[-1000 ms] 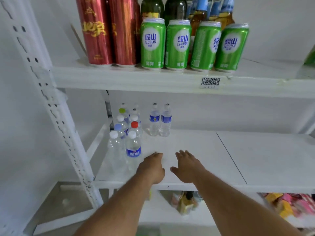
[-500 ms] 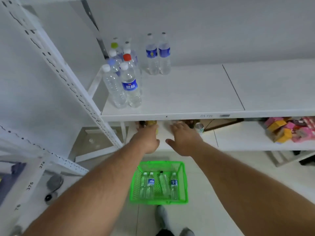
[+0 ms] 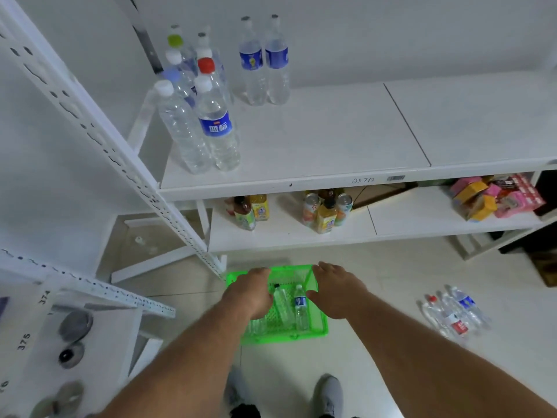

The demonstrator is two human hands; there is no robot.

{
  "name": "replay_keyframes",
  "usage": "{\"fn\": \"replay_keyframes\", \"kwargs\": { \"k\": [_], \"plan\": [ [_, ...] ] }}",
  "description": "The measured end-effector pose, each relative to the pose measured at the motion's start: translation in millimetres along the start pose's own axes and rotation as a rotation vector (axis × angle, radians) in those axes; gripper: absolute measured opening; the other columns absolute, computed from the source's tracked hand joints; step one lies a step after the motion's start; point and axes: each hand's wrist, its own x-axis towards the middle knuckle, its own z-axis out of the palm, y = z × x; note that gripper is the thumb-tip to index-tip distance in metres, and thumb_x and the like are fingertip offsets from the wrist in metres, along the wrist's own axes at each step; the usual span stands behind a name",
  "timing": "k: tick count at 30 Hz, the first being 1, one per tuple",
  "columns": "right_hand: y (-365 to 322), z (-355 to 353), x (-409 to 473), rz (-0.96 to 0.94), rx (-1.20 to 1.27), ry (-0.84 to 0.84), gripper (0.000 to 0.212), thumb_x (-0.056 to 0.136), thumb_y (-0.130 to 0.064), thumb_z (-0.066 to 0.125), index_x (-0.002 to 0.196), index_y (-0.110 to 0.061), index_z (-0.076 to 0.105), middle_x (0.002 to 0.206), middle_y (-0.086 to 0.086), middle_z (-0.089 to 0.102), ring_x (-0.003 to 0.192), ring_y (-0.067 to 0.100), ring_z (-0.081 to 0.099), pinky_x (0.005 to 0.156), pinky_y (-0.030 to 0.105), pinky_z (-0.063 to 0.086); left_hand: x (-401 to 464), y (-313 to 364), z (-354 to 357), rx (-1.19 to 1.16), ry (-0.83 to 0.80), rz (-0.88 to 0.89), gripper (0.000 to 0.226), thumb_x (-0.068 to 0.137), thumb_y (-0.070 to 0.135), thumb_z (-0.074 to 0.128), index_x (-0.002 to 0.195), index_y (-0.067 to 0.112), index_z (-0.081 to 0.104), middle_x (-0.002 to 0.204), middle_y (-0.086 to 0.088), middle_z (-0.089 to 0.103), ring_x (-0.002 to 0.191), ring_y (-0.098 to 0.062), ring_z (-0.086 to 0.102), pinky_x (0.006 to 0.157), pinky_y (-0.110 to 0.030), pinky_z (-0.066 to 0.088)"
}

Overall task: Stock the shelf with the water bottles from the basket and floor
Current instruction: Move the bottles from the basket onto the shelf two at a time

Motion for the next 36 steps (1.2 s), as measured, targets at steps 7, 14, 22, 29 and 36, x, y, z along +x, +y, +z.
{"fn": "replay_keyframes", "kwargs": {
  "k": [7,14,22,29,36],
  "plan": [
    [-53,49,33,0.097,0.036,-0.110,0.074,0.096,-0.053,0.044,0.155,-0.013,0.023,0.162,0.009,0.024,0.147,0.025,0.023,0.117,0.039,0.027,33,-84,29,-0.024,-0.123,0.013,0.065,0.088,0.036,0.056,0.148,0.027,0.033,0.152,-0.001,0.041,0.134,-0.026,0.045,0.108,-0.037,0.040],
    [-58,109,78,0.165,0.123,-0.205,0.071,0.093,-0.055,0.045,0.150,-0.015,0.029,0.158,0.006,0.031,0.140,0.027,0.035,0.112,0.040,0.036,77,-145,71,-0.080,-0.234,-0.137,0.068,0.085,0.040,0.054,0.148,0.030,0.031,0.147,-0.003,0.047,0.131,-0.026,0.049,0.106,-0.034,0.042],
    [26,232,204,0.162,0.151,-0.299,0.070,0.096,-0.051,0.047,0.150,-0.009,0.032,0.152,0.013,0.039,0.135,0.032,0.041,0.111,0.039,0.036,206,-147,204,-0.143,-0.236,-0.133,0.065,0.090,0.035,0.058,0.149,0.022,0.033,0.149,-0.008,0.045,0.132,-0.026,0.048,0.106,-0.031,0.041],
    [85,392,326,0.318,0.319,-0.312,0.066,0.097,-0.046,0.050,0.145,-0.003,0.036,0.141,0.022,0.048,0.127,0.036,0.050,0.100,0.034,0.042,327,-165,363,-0.239,-0.185,-0.197,0.062,0.089,0.034,0.062,0.145,0.021,0.041,0.138,-0.011,0.057,0.110,-0.030,0.064,0.088,-0.032,0.050],
    [113,502,423,0.552,0.548,-0.282,0.033,0.094,-0.021,0.051,0.121,-0.003,0.052,0.118,0.018,0.060,0.108,0.034,0.060,0.073,0.027,0.039,426,-189,475,-0.267,-0.148,-0.161,0.061,0.092,0.036,0.060,0.146,0.021,0.038,0.147,-0.010,0.048,0.125,-0.028,0.054,0.096,-0.028,0.044]
  ]
}}
